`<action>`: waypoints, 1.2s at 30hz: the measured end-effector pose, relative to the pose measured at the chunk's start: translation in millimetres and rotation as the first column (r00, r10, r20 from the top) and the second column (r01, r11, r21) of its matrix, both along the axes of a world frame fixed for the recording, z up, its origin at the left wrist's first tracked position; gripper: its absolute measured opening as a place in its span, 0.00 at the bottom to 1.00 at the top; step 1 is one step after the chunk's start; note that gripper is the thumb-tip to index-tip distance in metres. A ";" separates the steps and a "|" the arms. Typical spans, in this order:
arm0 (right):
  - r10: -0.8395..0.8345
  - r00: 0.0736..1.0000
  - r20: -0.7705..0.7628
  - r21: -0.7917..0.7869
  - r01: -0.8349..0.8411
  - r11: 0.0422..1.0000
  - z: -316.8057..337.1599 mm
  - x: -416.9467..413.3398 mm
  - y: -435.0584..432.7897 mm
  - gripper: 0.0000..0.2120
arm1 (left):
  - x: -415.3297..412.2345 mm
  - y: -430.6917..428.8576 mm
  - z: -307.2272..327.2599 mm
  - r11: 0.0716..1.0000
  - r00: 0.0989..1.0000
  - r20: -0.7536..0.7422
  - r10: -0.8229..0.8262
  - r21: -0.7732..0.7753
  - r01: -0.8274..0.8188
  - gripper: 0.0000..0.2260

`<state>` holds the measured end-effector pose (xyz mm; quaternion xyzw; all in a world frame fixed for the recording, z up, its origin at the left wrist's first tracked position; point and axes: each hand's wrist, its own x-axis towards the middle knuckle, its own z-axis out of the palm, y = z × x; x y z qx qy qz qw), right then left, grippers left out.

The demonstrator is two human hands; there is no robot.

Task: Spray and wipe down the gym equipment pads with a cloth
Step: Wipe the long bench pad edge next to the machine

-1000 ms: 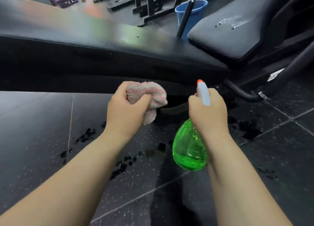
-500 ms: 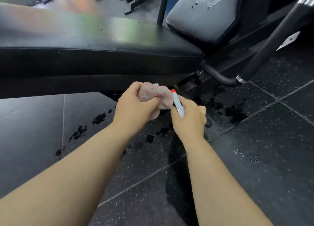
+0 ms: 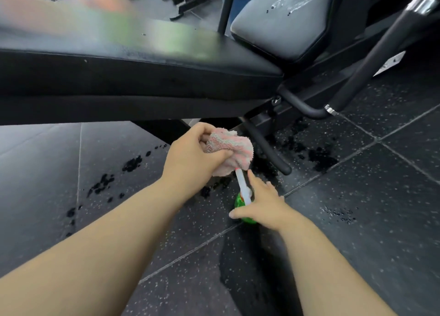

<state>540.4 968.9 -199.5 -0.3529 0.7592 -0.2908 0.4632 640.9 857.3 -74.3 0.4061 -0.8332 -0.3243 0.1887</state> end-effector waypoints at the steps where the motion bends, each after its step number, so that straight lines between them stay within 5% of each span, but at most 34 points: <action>1: -0.062 0.991 0.117 -0.065 0.070 0.995 15.2 -14.2 2.1 0.54 | -4.8 -0.3 2.8 1.000 1.000 -0.008 -0.016 -0.012 0.016 0.14; 3: -0.179 0.888 0.424 -0.270 0.312 0.911 51.4 -40.2 0.9 0.43 | -17.5 -1.0 11.5 0.998 0.998 -0.027 -0.054 -0.045 0.052 0.14; 5: -0.079 0.728 0.681 -0.416 0.473 0.776 86.9 -58.4 -8.2 0.25 | -34.6 0.8 23.4 0.992 0.993 -0.053 -0.107 -0.072 0.103 0.16; 9: 0.009 0.711 0.703 -0.582 0.568 0.582 132.5 -91.6 -36.9 0.09 | -72.2 -1.2 53.7 0.973 0.966 -0.120 -0.229 -0.072 0.221 0.17; 11: -0.032 0.747 0.665 -0.615 0.571 0.545 134.0 -114.8 -46.8 0.02 | -85.5 -17.0 71.1 0.948 0.966 0.021 -0.256 -0.191 0.255 0.21; 13: -0.274 0.723 0.635 -0.563 0.675 0.476 124.1 -129.7 -58.1 0.08 | -94.8 -41.0 84.5 0.775 0.898 0.393 -0.197 -0.499 0.388 0.27; 14: -0.401 0.618 0.676 -0.486 0.783 0.387 116.4 -132.1 -66.3 0.08 | -96.8 -50.5 88.5 0.652 0.814 0.570 -0.114 -0.575 0.494 0.32; 17: -0.638 0.342 0.690 -0.310 0.936 0.167 102.2 -138.2 -94.1 0.05 | -110.2 -68.5 85.9 0.511 0.555 0.831 0.030 -0.490 0.706 0.43; 22: -0.678 0.270 0.683 -0.198 0.963 0.184 104.0 -136.5 -123.3 0.11 | -115.3 -74.4 73.7 0.460 0.539 0.838 0.089 -0.514 0.724 0.40; 29: -0.641 -0.099 0.761 -0.082 0.966 -0.247 103.8 -81.7 -130.1 0.09 | -116.0 -77.9 69.0 0.458 0.539 0.838 0.081 -0.511 0.727 0.39; 33: -0.652 -0.107 0.751 -0.063 0.971 -0.231 88.8 -65.7 -120.9 0.08 | -114.7 -82.1 62.6 0.409 0.568 0.819 0.085 -0.548 0.730 0.39; 36: -0.611 -0.035 0.791 0.012 0.999 -0.041 76.9 -114.4 -121.8 0.13 | -114.9 -86.1 61.7 0.390 0.598 0.799 0.060 -0.570 0.723 0.38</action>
